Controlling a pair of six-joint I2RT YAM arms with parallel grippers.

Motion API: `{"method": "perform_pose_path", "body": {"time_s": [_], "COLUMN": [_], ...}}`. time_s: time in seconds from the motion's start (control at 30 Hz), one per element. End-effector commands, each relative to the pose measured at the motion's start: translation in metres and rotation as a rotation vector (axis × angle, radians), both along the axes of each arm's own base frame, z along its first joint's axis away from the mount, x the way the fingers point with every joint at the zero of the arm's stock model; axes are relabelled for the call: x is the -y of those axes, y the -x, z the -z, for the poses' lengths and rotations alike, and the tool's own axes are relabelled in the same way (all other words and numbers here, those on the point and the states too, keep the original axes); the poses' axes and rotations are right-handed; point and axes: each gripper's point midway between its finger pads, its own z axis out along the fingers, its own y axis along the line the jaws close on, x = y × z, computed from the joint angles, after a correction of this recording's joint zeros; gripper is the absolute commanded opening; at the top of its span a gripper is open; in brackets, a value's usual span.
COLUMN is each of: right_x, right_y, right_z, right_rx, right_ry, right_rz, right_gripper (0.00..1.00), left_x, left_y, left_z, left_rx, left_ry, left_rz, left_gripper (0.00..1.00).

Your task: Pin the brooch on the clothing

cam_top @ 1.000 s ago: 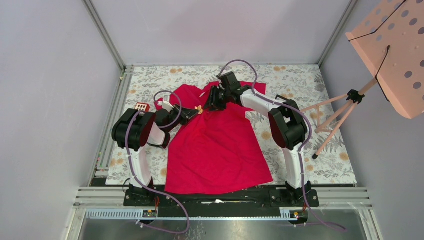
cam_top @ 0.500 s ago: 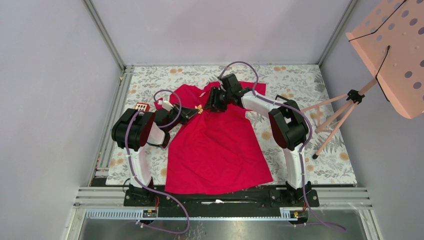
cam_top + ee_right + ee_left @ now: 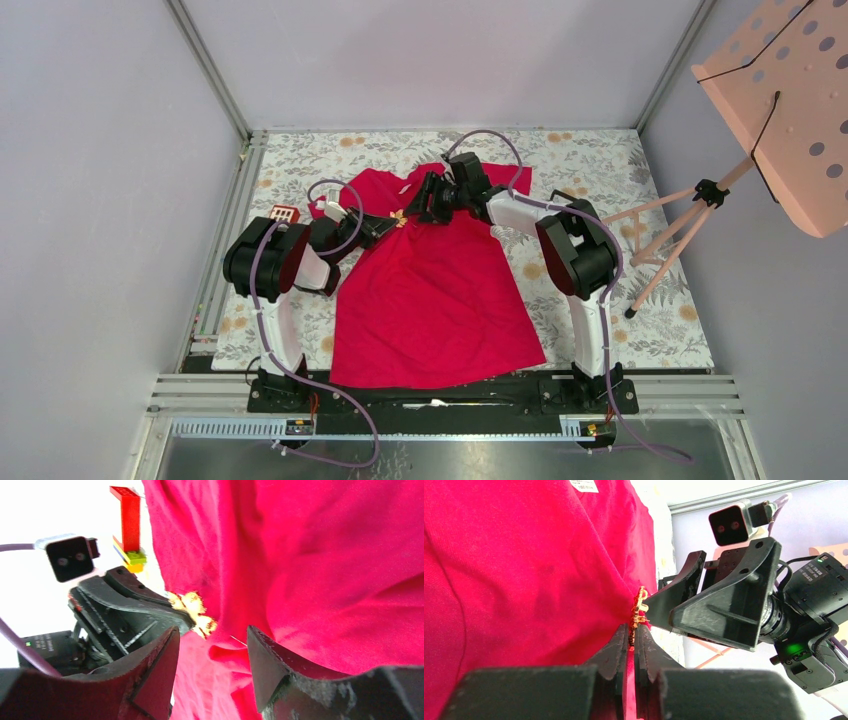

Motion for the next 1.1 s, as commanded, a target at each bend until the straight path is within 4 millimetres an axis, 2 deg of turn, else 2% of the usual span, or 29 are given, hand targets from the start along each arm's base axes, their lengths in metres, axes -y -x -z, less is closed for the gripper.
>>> {"method": "perform_pose_path", "body": {"time_s": [0.0, 0.27, 0.7, 1.07], "right_x": [-0.013, -0.004, 0.000, -0.007], "right_y": [-0.007, -0.004, 0.002, 0.008], "right_z": [-0.020, -0.006, 0.013, 0.003], "right_rx": [0.029, 0.030, -0.003, -0.039], "right_ry": [-0.110, -0.037, -0.023, -0.099], "right_rz": [-0.007, -0.004, 0.005, 0.002], "right_gripper": [0.59, 0.59, 0.61, 0.60], "left_x": [0.003, 0.003, 0.003, 0.003], "left_y": [-0.005, -0.005, -0.006, -0.006], "left_z": [-0.021, -0.024, -0.026, -0.024], "left_rx": [0.091, 0.098, 0.100, 0.098], "left_ry": [0.022, 0.024, 0.032, 0.033], "left_rz": [0.020, 0.023, 0.021, 0.021], "left_gripper": [0.00, 0.00, 0.00, 0.00]}}
